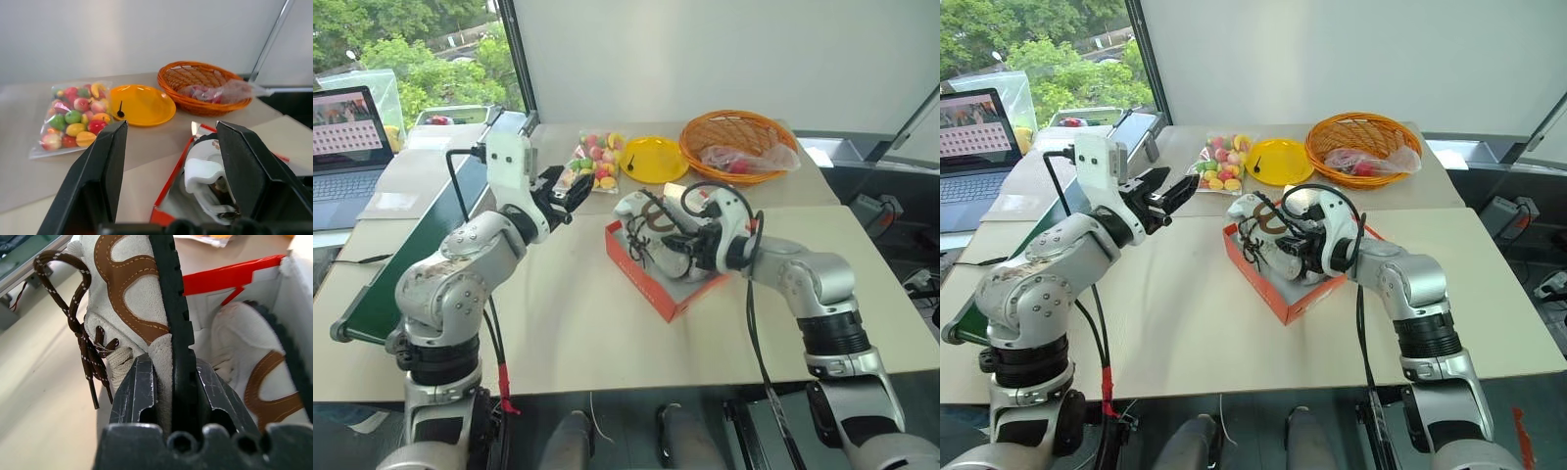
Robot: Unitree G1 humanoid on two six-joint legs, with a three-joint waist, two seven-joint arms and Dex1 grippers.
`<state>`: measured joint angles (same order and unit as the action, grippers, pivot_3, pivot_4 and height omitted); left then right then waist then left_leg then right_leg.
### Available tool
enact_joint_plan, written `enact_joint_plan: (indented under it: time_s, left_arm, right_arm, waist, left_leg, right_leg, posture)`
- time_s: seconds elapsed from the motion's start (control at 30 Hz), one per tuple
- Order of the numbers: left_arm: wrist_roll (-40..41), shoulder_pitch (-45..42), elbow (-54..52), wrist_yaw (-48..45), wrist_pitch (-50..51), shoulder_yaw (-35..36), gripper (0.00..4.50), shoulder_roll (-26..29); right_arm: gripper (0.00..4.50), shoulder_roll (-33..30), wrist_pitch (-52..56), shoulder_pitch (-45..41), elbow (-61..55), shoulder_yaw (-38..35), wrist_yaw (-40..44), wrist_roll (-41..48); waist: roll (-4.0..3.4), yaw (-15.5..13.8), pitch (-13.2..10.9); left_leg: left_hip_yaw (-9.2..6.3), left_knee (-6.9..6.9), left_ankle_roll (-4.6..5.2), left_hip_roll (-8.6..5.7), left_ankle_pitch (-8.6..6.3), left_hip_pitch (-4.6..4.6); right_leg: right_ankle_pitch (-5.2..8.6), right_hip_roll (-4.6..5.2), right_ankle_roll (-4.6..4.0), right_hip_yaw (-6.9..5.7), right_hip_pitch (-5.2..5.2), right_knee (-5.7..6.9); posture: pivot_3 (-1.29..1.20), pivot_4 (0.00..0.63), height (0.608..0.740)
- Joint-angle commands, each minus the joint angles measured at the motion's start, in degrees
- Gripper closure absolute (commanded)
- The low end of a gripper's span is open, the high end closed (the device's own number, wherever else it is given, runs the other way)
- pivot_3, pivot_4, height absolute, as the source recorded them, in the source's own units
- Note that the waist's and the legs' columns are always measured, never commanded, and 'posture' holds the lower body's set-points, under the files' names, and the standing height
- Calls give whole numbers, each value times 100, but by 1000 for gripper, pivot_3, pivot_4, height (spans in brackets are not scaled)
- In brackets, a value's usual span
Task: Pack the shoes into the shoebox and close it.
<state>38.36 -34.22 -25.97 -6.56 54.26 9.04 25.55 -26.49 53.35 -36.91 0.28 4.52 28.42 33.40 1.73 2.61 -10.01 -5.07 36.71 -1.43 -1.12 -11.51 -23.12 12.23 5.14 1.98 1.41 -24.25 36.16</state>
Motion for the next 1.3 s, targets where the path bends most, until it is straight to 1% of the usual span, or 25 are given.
enact_joint_plan:
  time_s: [0.03,0.1,0.2,0.33,0.5,0.67,0.8,0.97,1.0,1.1,1.27,1.3]
  left_arm:
    - [-88,-36,-248,-204,20,6,1432,263]
    - [-124,-21,-277,-324,52,-61,1432,430]
    - [-180,145,-522,-734,177,-355,1432,911]
    - [-47,382,-732,-1145,220,-457,1432,1188]
    - [224,568,-794,-1546,290,-358,1432,1279]
    - [649,693,-836,-1828,577,-207,1432,1390]
    - [567,947,-924,-2351,562,-399,1432,1920]
    - [512,887,-859,-2439,520,-433,1432,2048]
    - [529,878,-863,-2442,532,-415,1432,2039]
    - [527,912,-888,-2432,539,-391,1432,2015]
    - [548,958,-923,-2405,550,-392,1432,1967]
    - [496,1008,-921,-2416,525,-417,1432,1997]
  right_arm:
    - [4016,38,-125,65,-284,29,137,-135]
    - [4016,35,-209,140,-227,112,197,-254]
    - [4016,-3,-441,230,-24,255,327,-513]
    - [4016,-57,-662,175,201,282,493,-776]
    - [4016,-137,-758,-26,411,167,702,-905]
    - [4016,-299,-884,-121,538,200,912,-1108]
    - [4016,-389,-1009,-194,686,244,1088,-1260]
    - [4016,-318,-1206,1,857,353,1217,-1433]
    - [4016,-295,-1235,16,924,321,1201,-1440]
    - [4016,-29,-831,-328,1096,-372,1006,-886]
    - [4016,-9,-455,-856,1003,-770,1016,-579]
    - [4016,53,-254,-1022,982,-943,951,-401]
  waist:
    - [0,-14,0]
    - [0,-17,0]
    - [0,-17,0]
    - [0,-18,0]
    - [0,-27,0]
    - [0,-27,0]
    - [0,-21,0]
    - [0,-44,0]
    - [0,-44,0]
    - [0,-35,0]
    - [-5,-15,-4]
    - [-4,-12,-4]
  left_leg:
    - [0,1,0,-1,0,0]
    - [0,2,0,-1,0,0]
    - [1,2,0,-1,0,-2]
    - [2,1,0,-1,0,1]
    - [3,2,0,0,0,6]
    - [3,2,0,-1,0,5]
    - [5,2,0,0,0,5]
    - [7,2,0,0,0,14]
    - [7,2,0,0,0,15]
    - [8,2,0,1,0,16]
    - [19,2,0,1,0,14]
    - [19,1,0,2,0,14]
  right_leg:
    - [0,0,2,0,1,-1]
    - [-1,0,3,0,1,-1]
    - [0,0,3,0,-1,-2]
    - [0,1,4,1,2,-3]
    - [0,1,4,1,6,-1]
    - [0,2,4,1,5,-2]
    - [0,2,4,2,5,0]
    - [1,2,5,4,13,-1]
    - [1,2,5,4,15,-2]
    - [1,1,5,5,14,-1]
    - [-2,0,5,18,4,4]
    - [-2,0,5,18,4,3]
  posture:
    - [0,150,740]
    - [0,150,740]
    - [0,150,740]
    - [0,150,740]
    - [0,150,740]
    - [0,150,740]
    - [0,150,740]
    - [0,150,740]
    - [0,150,740]
    - [0,150,740]
    - [0,150,740]
    - [0,150,740]
